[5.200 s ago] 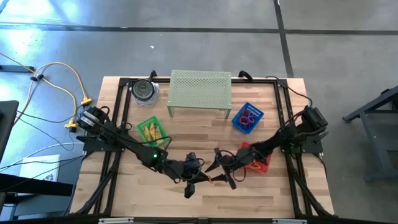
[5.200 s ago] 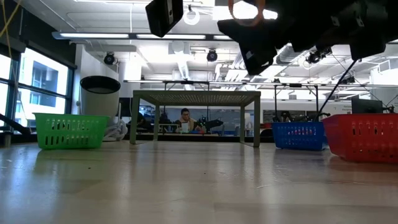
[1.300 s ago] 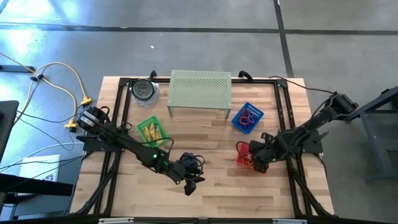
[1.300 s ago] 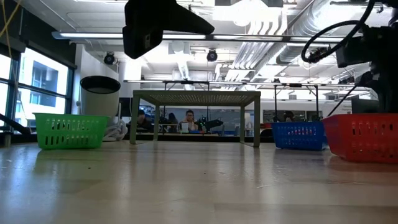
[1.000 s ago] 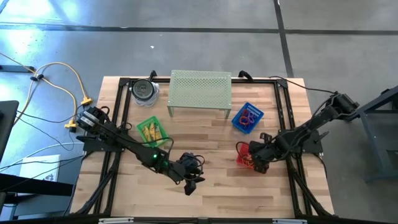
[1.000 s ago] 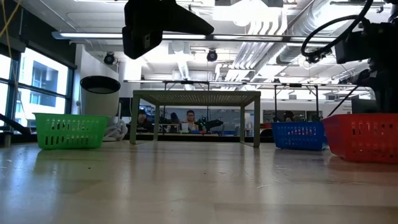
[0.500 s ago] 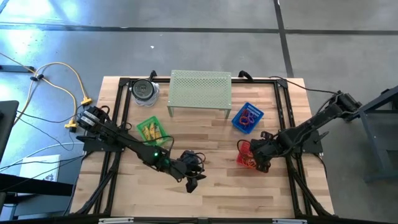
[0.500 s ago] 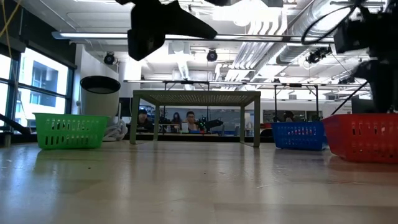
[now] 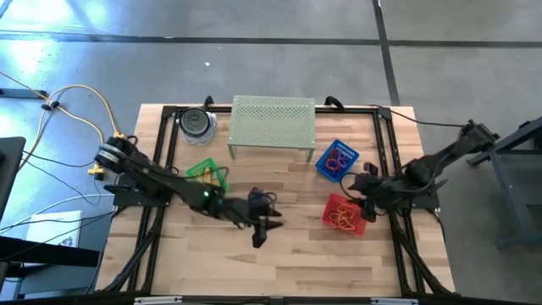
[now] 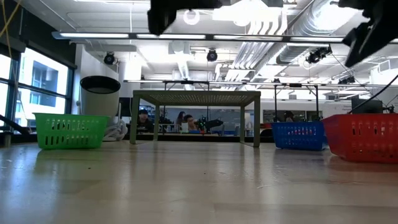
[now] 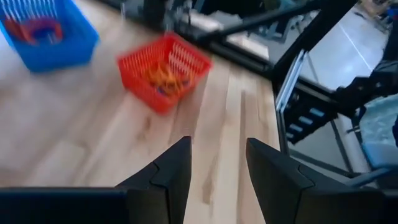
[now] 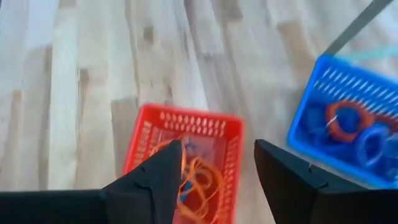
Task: Pick & Place Office Desk Supplies
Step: Put the blue basket on the shelf
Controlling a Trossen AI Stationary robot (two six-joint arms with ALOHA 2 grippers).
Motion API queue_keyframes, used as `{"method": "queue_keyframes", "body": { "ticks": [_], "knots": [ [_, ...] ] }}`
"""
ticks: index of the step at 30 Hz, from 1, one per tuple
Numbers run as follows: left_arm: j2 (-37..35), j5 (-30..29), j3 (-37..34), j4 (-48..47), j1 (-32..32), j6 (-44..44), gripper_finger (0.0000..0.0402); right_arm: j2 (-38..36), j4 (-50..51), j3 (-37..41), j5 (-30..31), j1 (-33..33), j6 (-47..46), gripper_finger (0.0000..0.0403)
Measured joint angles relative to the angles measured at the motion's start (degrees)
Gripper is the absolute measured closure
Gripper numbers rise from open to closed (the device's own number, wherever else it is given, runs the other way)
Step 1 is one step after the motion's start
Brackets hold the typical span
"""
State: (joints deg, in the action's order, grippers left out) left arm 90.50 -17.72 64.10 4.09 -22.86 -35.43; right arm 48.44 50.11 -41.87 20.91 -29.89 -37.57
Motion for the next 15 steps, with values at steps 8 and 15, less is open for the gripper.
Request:
{"method": "queue_keyframes", "body": {
  "ticks": [8, 15],
  "knots": [
    [-11.84, -5.11, 0.00, -14.23, 1.41, 11.96, 0.0253, -6.63, -2.00, 2.91, 12.47, -3.49, 7.24, 0.0211],
    [-21.16, -19.86, 0.02, -32.46, 2.00, 11.43, 0.0257, -19.01, -9.84, 3.43, 10.06, -5.35, 18.12, 0.0217]
  ]
}}
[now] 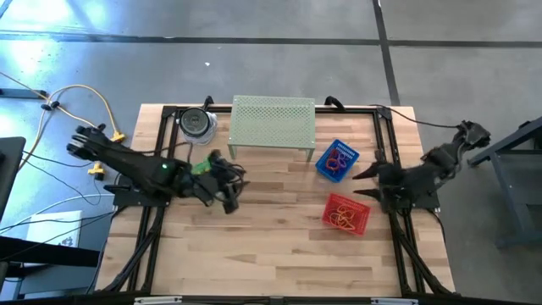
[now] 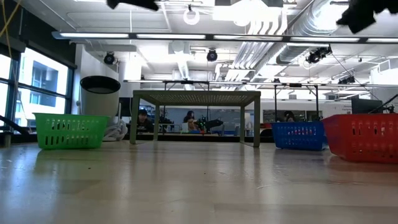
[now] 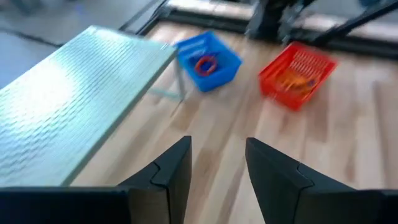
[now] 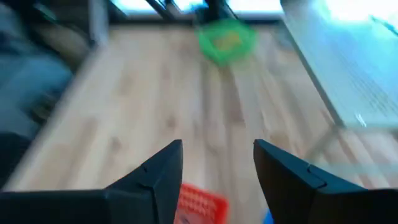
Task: Pick & Place Office Desk Supplies
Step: Put the blue basket on the shelf
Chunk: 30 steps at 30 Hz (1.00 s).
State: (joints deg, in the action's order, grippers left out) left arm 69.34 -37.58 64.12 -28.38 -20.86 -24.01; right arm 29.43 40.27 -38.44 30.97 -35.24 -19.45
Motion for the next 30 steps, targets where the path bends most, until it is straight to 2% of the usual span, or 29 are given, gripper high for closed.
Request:
{"method": "queue_keyframes", "body": {
  "ticks": [2, 5, 9, 14, 18, 22, 26, 30],
  "knots": [
    [-1.99, -0.06, 0.00, -5.07, 0.73, -1.18, 0.0263, -3.92, -3.29, 0.00, -2.65, 0.13, 4.07, 0.0221],
    [-4.46, -1.05, -0.02, -10.55, 1.92, -2.81, 0.0276, -10.16, -7.13, 0.19, -3.06, 0.15, 8.99, 0.0228],
    [-7.18, -2.99, -0.02, -10.75, 3.98, -0.82, 0.0302, -18.04, -12.39, 1.92, -2.87, 0.13, 15.71, 0.0232],
    [-10.74, -3.09, -0.02, -13.36, 6.21, 0.42, 0.0344, -26.40, -15.50, 6.13, -4.15, 0.11, 19.50, 0.0233],
    [-13.21, -3.74, -0.11, -21.01, 6.97, -2.41, 0.0391, -28.93, -18.66, 10.77, -3.83, 0.11, 19.51, 0.0233],
    [-15.78, -6.36, -2.11, -25.05, 7.36, -7.67, 0.0400, -27.35, -21.60, 13.56, 2.46, 0.11, 20.24, 0.0240],
    [-18.74, -7.85, -6.47, -24.94, 7.21, -10.50, 0.0401, -25.21, -23.62, 14.92, 3.22, 0.11, 20.35, 0.0285],
    [-21.93, -9.05, -12.10, -24.60, 7.24, -15.33, 0.0401, -24.97, -28.34, 17.86, 3.31, 0.13, 22.57, 0.0371]
  ]
}}
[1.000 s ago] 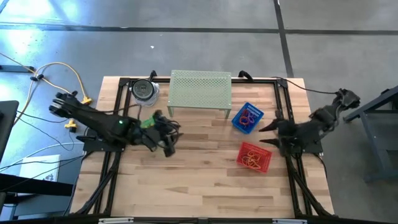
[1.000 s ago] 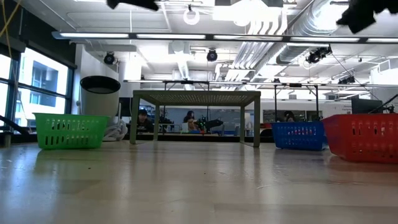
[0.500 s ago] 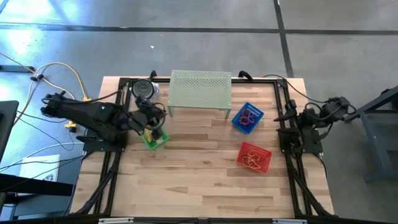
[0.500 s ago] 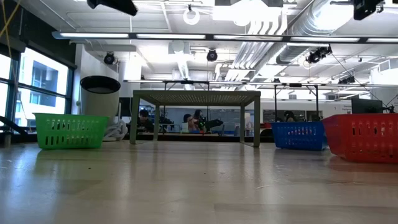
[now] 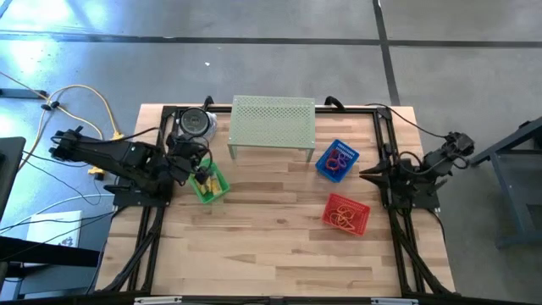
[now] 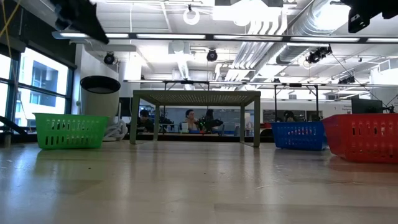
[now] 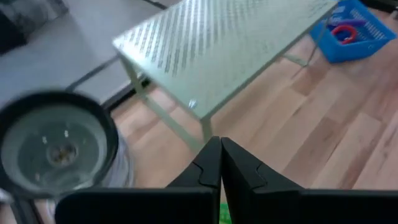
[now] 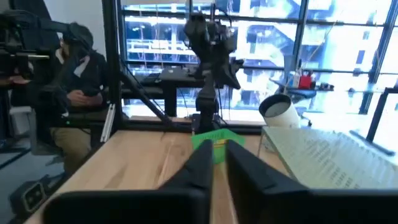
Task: Pick & Place Office Desk Supplies
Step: Put the blue basket on the shelf
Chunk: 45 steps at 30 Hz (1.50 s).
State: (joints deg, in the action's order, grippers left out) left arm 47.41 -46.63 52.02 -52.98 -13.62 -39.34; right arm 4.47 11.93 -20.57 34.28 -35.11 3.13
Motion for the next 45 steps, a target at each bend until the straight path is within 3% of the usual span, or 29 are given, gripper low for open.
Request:
{"method": "queue_keyframes", "body": {
  "ticks": [5, 8, 16, 21, 26, 32, 36, 45],
  "knots": [
    [-5.00, 4.11, -7.55, 4.62, 0.08, -1.77, 0.0401, -1.45, -7.06, 4.82, -4.19, 0.02, 4.44, 0.0398],
    [-8.30, 8.61, -12.40, 13.20, 0.08, 2.38, 0.0401, -2.80, -7.15, 6.39, -8.56, 0.02, 4.62, 0.0400],
    [-15.35, 15.77, -26.44, 35.28, 0.08, 14.09, 0.0402, -4.04, -7.71, 8.26, -9.73, 2.47, 4.38, 0.0400],
    [-18.60, 26.96, -34.62, 48.26, 1.15, 17.60, 0.0401, -4.06, -4.67, 8.26, -13.83, 6.65, -0.77, 0.0400],
    [-22.54, 33.80, -37.08, 48.57, 1.64, 18.24, 0.0401, -4.06, -4.50, 8.26, -21.09, 11.04, -3.53, 0.0400],
    [-29.97, 33.85, -37.26, 46.90, 1.32, 20.49, 0.0401, -4.04, -14.45, 14.47, -26.67, 16.11, -3.07, 0.0400],
    [-33.72, 32.79, -37.26, 43.90, 1.32, 20.53, 0.0402, -4.05, -19.91, 19.76, -27.06, 19.21, -3.54, 0.0401],
    [-38.50, 33.13, -39.51, 40.12, 1.34, 20.46, 0.0402, -3.71, -19.50, 20.08, -34.36, 24.22, -4.40, 0.0401]
  ]
}}
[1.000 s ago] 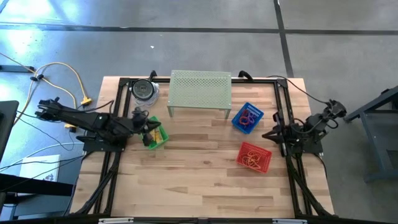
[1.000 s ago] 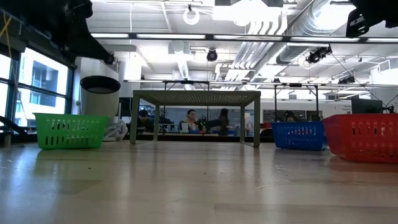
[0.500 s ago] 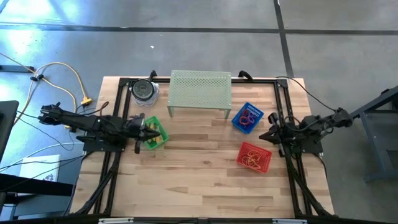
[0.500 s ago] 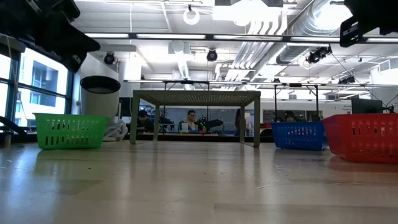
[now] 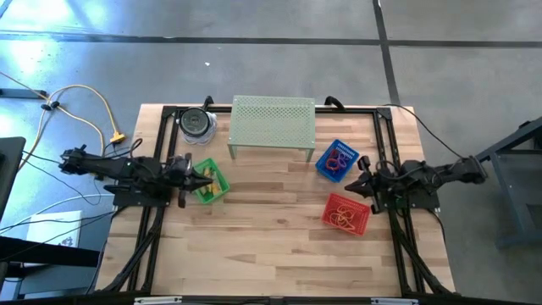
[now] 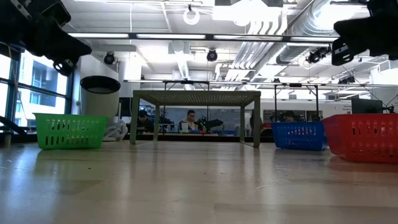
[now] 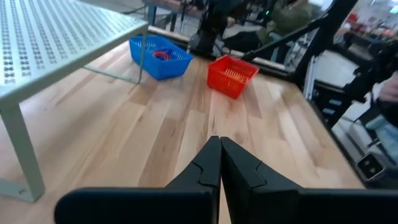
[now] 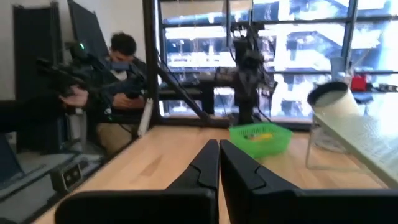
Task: Pick & Place Office Desk Supplies
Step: Put the blue basket on the shelf
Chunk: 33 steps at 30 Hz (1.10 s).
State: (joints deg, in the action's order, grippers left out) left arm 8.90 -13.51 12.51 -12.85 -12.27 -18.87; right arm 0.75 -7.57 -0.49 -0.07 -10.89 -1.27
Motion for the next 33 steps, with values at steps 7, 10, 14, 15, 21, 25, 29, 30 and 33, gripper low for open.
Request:
{"method": "queue_keyframes", "body": {
  "ticks": [7, 10, 14, 15, 21, 25, 29, 30, 33],
  "knots": [
    [-4.58, 4.42, -0.06, -1.85, 0.00, 2.66, 0.0402, 0.04, 2.81, 0.02, 4.18, 1.29, -2.17, 0.0399],
    [-7.50, 4.71, -0.13, -4.93, -0.02, 3.01, 0.0401, 0.04, 3.28, 0.02, 4.26, 1.27, -2.13, 0.0399],
    [-8.76, 5.64, -0.55, -5.48, 0.00, 3.02, 0.0401, 0.04, 4.52, 0.03, 4.33, 1.29, -2.08, 0.0399],
    [-8.70, 5.71, -0.71, -5.56, 0.00, 3.02, 0.0401, 0.05, 4.54, 0.04, 4.37, 1.29, -2.08, 0.0398],
    [-8.75, 5.66, -3.71, -1.22, 0.00, 3.36, 0.0401, 0.15, 5.01, 0.04, 4.67, 1.29, -1.92, 0.0399],
    [-8.61, 7.37, -7.95, 5.95, 0.00, 5.38, 0.0401, 0.22, 5.21, 0.07, 5.76, 1.29, -1.49, 0.0399],
    [-8.10, 6.45, -9.70, 9.64, 0.17, 6.03, 0.0401, 0.22, 5.27, 0.07, 5.77, 1.29, -1.34, 0.0400],
    [-8.10, 6.15, -9.81, 9.94, 0.17, 6.07, 0.0401, 0.22, 5.30, 0.07, 5.87, 1.29, -1.28, 0.0400],
    [-8.17, 5.86, -9.85, 9.96, 0.17, 6.45, 0.0401, 0.26, 5.37, 0.07, 5.89, 1.29, -1.28, 0.0400]
  ]
}}
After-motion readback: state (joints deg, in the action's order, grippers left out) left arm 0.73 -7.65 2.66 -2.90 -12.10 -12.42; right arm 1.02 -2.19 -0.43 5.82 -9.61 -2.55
